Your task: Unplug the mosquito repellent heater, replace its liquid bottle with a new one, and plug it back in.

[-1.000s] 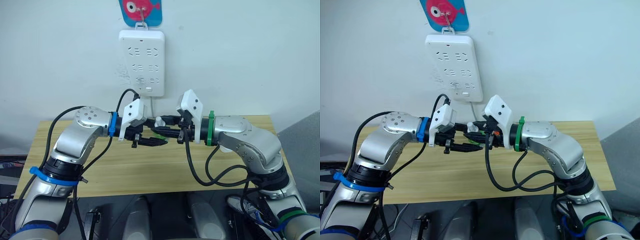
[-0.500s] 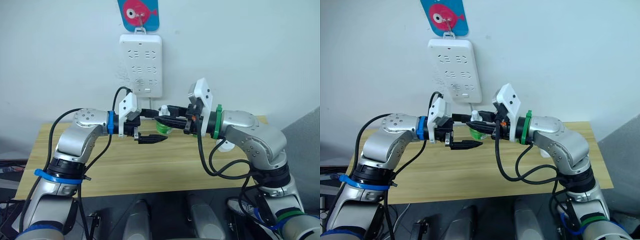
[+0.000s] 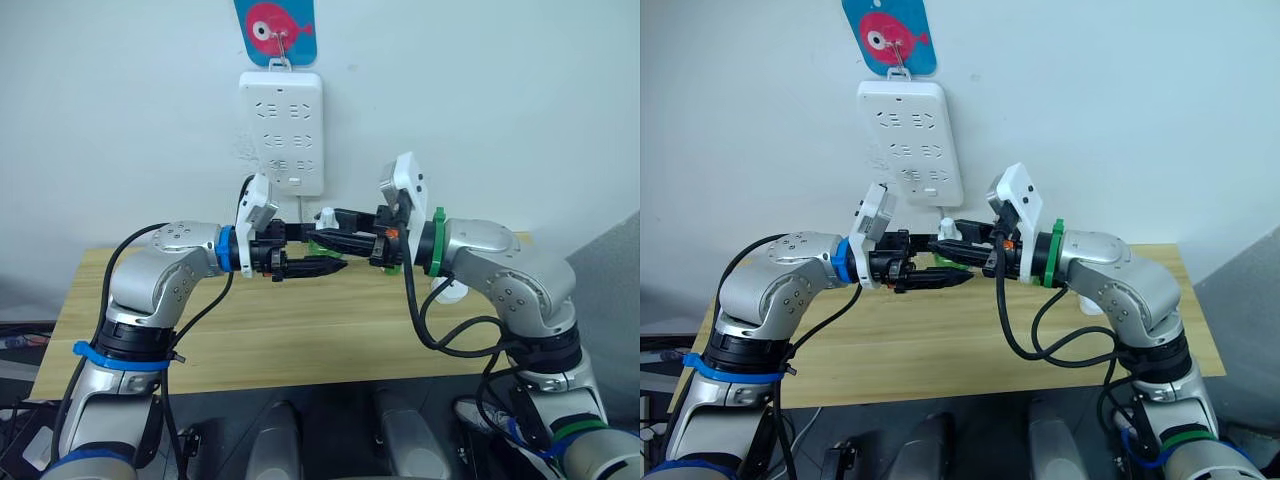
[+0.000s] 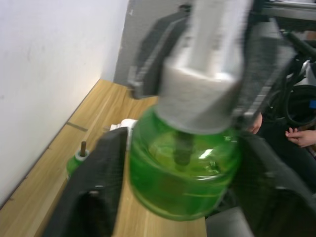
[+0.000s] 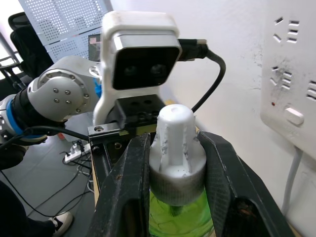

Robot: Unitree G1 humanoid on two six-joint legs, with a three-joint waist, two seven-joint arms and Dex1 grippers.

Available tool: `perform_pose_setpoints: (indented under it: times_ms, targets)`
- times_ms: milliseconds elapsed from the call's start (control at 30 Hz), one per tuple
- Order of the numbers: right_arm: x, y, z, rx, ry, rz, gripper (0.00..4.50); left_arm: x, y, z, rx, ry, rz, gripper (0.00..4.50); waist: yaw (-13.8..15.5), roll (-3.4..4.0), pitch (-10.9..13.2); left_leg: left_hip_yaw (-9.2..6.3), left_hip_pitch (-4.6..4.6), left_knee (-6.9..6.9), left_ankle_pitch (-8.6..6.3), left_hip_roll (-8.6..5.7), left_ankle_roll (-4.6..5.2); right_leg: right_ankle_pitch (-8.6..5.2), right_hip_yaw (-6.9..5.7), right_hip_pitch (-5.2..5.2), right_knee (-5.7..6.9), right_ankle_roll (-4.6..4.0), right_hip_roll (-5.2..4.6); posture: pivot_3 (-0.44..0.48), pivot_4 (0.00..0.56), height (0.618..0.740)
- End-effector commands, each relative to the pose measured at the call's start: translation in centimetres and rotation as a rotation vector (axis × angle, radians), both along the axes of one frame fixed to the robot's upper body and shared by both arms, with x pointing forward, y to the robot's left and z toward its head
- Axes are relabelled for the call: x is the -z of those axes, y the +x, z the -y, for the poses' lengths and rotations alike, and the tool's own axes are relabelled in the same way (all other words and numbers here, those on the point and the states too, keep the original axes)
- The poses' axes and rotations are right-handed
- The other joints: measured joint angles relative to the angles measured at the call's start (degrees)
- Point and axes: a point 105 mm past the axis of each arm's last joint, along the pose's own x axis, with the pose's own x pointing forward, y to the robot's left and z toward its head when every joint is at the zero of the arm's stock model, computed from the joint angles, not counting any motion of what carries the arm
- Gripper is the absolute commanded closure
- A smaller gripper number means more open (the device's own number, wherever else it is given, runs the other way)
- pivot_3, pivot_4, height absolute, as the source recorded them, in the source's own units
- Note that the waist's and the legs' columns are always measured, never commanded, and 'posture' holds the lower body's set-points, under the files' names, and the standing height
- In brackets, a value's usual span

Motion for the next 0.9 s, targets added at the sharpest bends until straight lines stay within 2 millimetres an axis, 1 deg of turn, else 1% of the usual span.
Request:
perform_pose_setpoints:
  times_ms: [33, 133, 233, 300, 400, 500, 600, 700, 767, 833, 900]
  targets:
    - [-1.1, -1.5, -0.6, -0.081, 0.015, 0.047, 3.41, -1.0, -0.1, 0.3, -0.001, -0.021, 0.046, 2.16, 0.0, -0.01, -0.02, 0.0, 0.0, 0.0, 0.0, 0.0, 0.0, 0.0, 0.0, 0.0, 0.01, 0.0, 0.0, -0.089, 0.163, 0.725]
    - [-0.8, -2.1, -0.7, -0.162, -0.011, 0.05, 3.41, -0.9, -0.2, 0.2, 0.003, 0.002, 0.084, 2.16, 0.0, -0.01, -0.02, 0.0, 0.0, 0.02, 0.0, -0.01, 0.0, 0.0, 0.0, 0.0, 0.03, 0.0, 0.0, -0.094, 0.168, 0.725]
    - [0.3, -2.4, -0.7, -0.334, -0.119, 0.07, 3.41, -0.4, -0.5, 0.0, 0.028, 0.057, 0.144, 2.16, -0.03, -0.01, -0.02, 0.04, 0.0, 0.06, 0.0, -0.03, 0.01, 0.0, 0.03, 0.0, 0.03, 0.0, 0.0, -0.095, 0.175, 0.725]
    - [0.4, -2.0, -0.5, -0.433, -0.173, 0.076, 3.41, -0.3, -0.7, -0.1, 0.042, 0.074, 0.162, 2.16, -0.16, -0.01, -0.02, 0.04, 0.01, 0.13, -0.01, -0.02, 0.02, 0.0, 0.03, 0.01, 0.06, 0.0, 0.02, -0.087, 0.184, 0.725]
    - [-0.1, -0.9, -0.5, -0.478, -0.201, 0.084, 3.41, -0.5, -1.0, 0.0, 0.051, 0.07, 0.173, 2.16, -0.17, -0.01, -0.02, 0.0, 0.03, 0.27, -0.06, 0.0, 0.11, 0.0, 0.01, 0.01, 0.24, 0.0, 0.05, -0.073, 0.185, 0.725]
    - [-0.3, -0.7, 0.3, -0.493, -0.217, 0.058, 3.41, -0.5, -1.1, 0.2, 0.049, 0.058, 0.168, 2.16, -0.04, -0.01, -0.02, -0.03, 0.0, 0.4, -0.09, 0.0, 0.15, 0.0, 0.01, 0.01, 0.29, 0.0, 0.05, -0.072, 0.185, 0.725]
    - [-0.8, 0.2, 1.5, -0.397, -0.174, 0.046, 2.29, 0.1, -1.1, 0.0, 0.034, 0.057, 0.134, 2.16, 0.14, -0.01, -0.02, -0.03, -0.07, 0.55, -0.07, -0.01, 0.11, 0.0, 0.0, 0.02, 0.3, 0.0, 0.03, -0.092, 0.184, 0.725]
    - [-1.5, 0.9, 3.0, -0.278, -0.145, 0.069, 1.41, 0.6, -0.8, -0.3, 0.003, 0.062, 0.126, 2.16, 0.29, -0.01, -0.02, -0.03, -0.07, 0.62, -0.07, -0.04, 0.12, 0.0, 0.01, 0.05, 0.33, 0.0, 0.01, -0.101, 0.183, 0.725]
    - [-1.5, 0.4, 4.1, -0.216, -0.142, 0.09, 0.72, 0.6, -0.3, -0.5, -0.032, 0.054, 0.127, 2.16, 0.38, -0.01, -0.02, -0.02, -0.08, 0.63, -0.08, -0.05, 0.13, 0.0, 0.01, 0.05, 0.33, 0.0, 0.0, -0.105, 0.184, 0.725]
    - [-1.3, -0.1, 4.8, -0.13, -0.126, 0.118, 0.02, 0.7, 0.2, -0.6, -0.073, 0.049, 0.144, 2.16, 0.3, -0.01, -0.02, -0.06, -0.07, 0.62, -0.12, -0.03, 0.19, 0.0, -0.02, 0.05, 0.34, 0.0, 0.01, -0.112, 0.183, 0.725]
    - [-0.7, -0.9, 4.5, -0.028, -0.093, 0.148, 0.0, 1.0, 0.7, -0.4, -0.105, 0.054, 0.164, 2.16, 0.21, 0.0, -0.03, -0.04, -0.07, 0.59, -0.15, -0.01, 0.26, 0.0, -0.02, 0.05, 0.35, 0.0, 0.01, -0.119, 0.189, 0.725]
